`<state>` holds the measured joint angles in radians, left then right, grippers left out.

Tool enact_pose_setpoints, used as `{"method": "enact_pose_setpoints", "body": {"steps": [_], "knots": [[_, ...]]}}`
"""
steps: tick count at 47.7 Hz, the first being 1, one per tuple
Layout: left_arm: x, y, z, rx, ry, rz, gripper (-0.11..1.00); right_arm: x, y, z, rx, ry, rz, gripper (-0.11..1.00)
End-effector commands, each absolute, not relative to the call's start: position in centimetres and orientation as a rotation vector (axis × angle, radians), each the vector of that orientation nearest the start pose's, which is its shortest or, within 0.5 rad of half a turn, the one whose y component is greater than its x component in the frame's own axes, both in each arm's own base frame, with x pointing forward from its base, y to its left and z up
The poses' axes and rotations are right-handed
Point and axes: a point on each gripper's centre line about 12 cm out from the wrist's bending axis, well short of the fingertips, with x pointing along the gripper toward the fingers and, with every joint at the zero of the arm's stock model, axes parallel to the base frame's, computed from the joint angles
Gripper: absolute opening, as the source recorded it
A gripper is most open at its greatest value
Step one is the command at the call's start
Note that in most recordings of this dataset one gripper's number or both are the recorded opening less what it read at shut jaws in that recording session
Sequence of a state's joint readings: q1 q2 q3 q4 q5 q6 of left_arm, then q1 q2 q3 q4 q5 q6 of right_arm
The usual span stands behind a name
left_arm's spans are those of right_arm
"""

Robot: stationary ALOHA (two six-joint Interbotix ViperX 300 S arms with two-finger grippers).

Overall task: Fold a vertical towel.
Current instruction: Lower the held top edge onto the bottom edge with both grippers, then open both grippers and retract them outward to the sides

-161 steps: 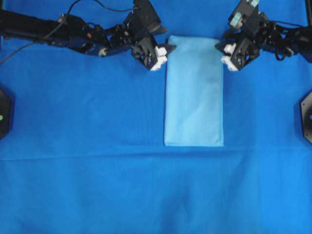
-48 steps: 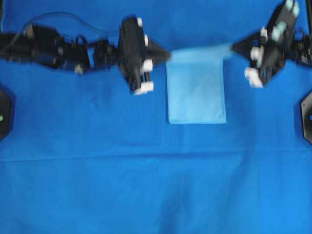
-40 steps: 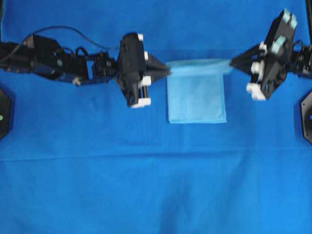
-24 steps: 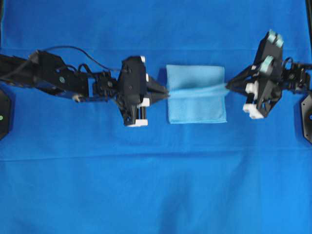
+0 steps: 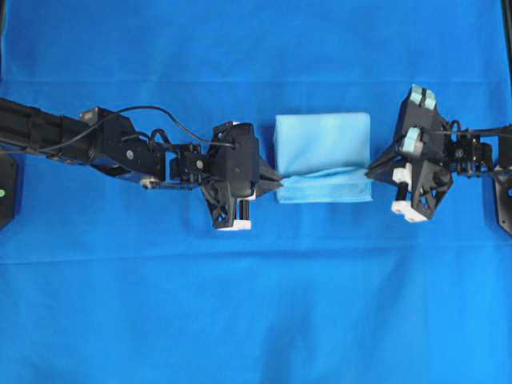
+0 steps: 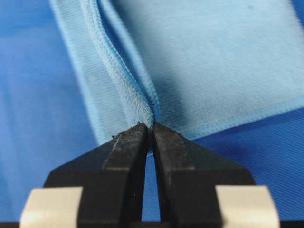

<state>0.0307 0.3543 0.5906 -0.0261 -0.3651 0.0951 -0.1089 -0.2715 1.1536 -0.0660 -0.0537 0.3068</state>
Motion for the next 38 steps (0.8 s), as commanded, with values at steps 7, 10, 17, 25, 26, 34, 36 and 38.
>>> {"method": "enact_pose_setpoints", "body": {"steps": [7, 10, 17, 25, 26, 34, 36, 38], "knots": [[43.9, 1.3, 9.1, 0.061, 0.544, 0.018, 0.03, 25.5, -2.4, 12.0, 0.271, 0.773, -0.181, 0.06], [44.0, 1.3, 9.1, 0.061, 0.544, 0.018, 0.03, 25.7, -2.4, 12.0, 0.272, 0.775, -0.182, 0.06], [44.1, 0.9, 9.3, 0.061, 0.538, 0.011, 0.09, 25.9, -2.3, 12.0, 0.27, 0.779, -0.178, 0.1], [43.9, 0.2, 9.6, 0.067, 0.539, -0.006, 0.52, 25.8, -1.5, 11.8, 0.257, 0.801, -0.153, 0.58], [43.9, 0.1, 9.7, 0.068, 0.539, -0.008, 0.56, 25.8, -1.4, 11.8, 0.255, 0.805, -0.147, 0.61], [43.2, -0.9, 10.3, 0.072, 0.546, -0.032, 0.6, 25.8, 0.2, 11.7, 0.262, 0.821, -0.107, 0.54], [43.0, -1.2, 10.5, 0.074, 0.544, -0.038, 0.6, 25.6, 0.7, 11.7, 0.262, 0.827, -0.095, 0.53], [42.8, -1.5, 10.8, 0.076, 0.544, -0.046, 0.59, 25.6, 1.0, 11.7, 0.264, 0.829, -0.085, 0.53]]}}
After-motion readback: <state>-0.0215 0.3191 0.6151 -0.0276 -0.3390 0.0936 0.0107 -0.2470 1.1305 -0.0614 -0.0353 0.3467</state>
